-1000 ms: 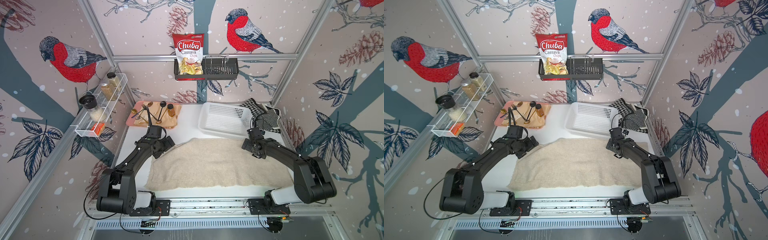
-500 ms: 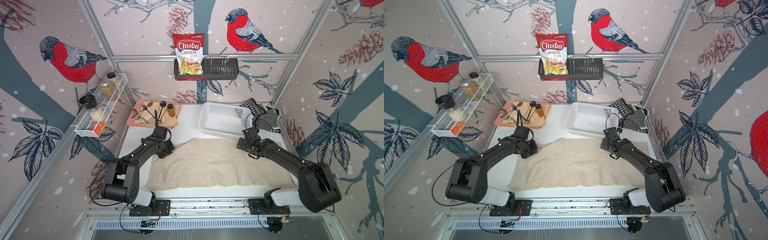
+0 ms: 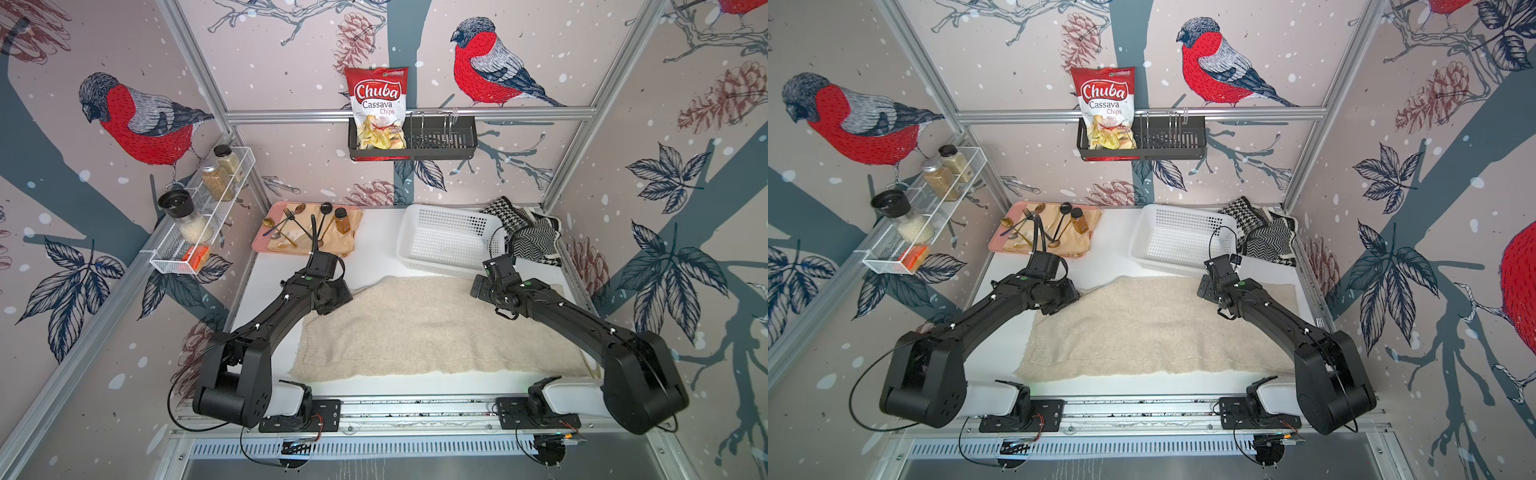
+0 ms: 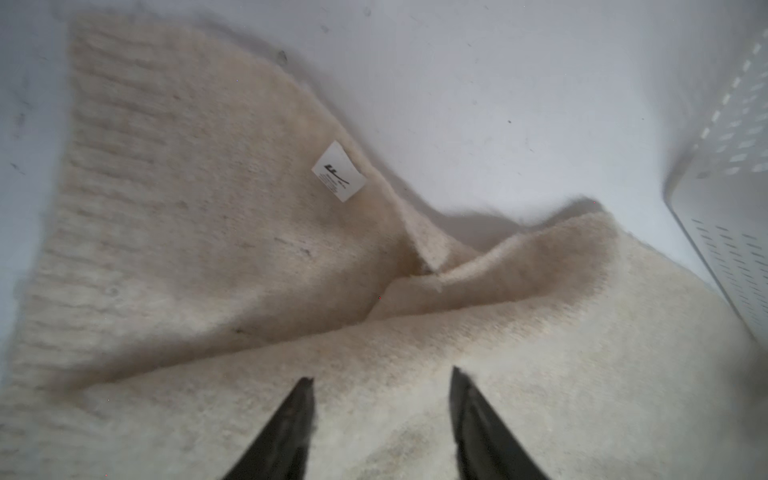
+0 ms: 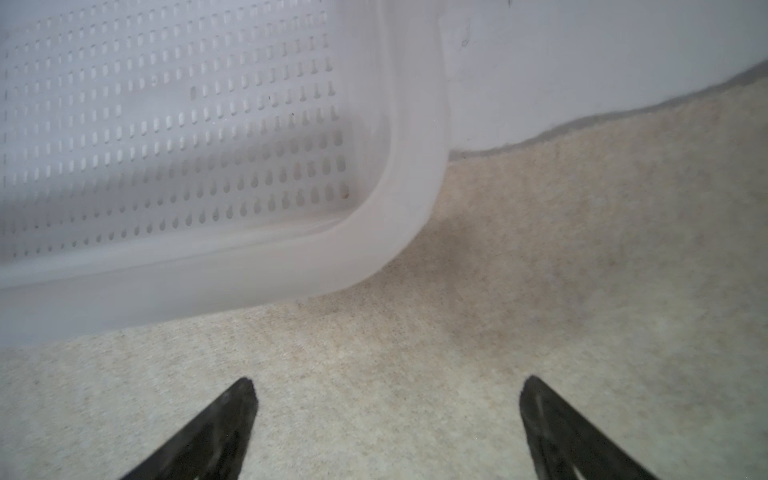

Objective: Roll up the scarf and place it into the basket
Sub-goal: Flatten out the scarf at the center of the board.

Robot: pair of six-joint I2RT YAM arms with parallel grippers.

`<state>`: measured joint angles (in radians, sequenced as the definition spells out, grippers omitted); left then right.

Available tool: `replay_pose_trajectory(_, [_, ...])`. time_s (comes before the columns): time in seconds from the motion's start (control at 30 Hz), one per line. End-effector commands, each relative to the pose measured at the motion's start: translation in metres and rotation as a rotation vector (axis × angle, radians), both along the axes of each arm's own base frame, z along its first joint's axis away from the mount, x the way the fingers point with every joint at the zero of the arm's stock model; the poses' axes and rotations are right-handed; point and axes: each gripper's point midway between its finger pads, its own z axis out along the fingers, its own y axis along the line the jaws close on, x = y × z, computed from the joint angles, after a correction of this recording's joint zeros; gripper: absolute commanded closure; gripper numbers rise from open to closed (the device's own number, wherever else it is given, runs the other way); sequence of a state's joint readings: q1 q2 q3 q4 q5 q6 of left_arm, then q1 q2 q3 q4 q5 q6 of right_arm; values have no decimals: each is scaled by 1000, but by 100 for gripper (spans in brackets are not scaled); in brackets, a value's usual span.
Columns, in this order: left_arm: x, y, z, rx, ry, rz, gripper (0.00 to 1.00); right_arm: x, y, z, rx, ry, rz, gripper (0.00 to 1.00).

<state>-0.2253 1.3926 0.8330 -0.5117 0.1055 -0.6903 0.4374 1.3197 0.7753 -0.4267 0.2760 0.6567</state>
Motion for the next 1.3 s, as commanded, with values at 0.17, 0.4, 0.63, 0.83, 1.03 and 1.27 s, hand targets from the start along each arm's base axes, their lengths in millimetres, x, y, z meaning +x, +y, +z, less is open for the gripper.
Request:
replay_pose_trajectory(0.17, [-4, -7, -20, 48, 43, -71, 36, -5, -6, 1, -15, -12, -10, 0])
replay_pose_trajectory(0.4, [-30, -28, 13, 55, -11, -127, 100, -4, -5, -1, -13, -15, -7, 0])
replay_pose_trajectory(0.63, [-58, -71, 55, -63, -60, -237, 100, 0, -5, -1, -24, -20, 0, 0])
replay_pose_trajectory(0.83, [-41, -34, 63, 92, -148, -146, 41, 4, -1, 1, -21, -20, 8, 0])
replay_pose_trajectory(1.03, [0, -3, 41, 158, -132, -132, 18, 2, -5, 7, -41, -26, 6, 0])
replay_pose_trajectory(1.27, [-5, -24, -2, 122, 21, -283, 39, -4, -15, 8, -44, -35, -13, 0])
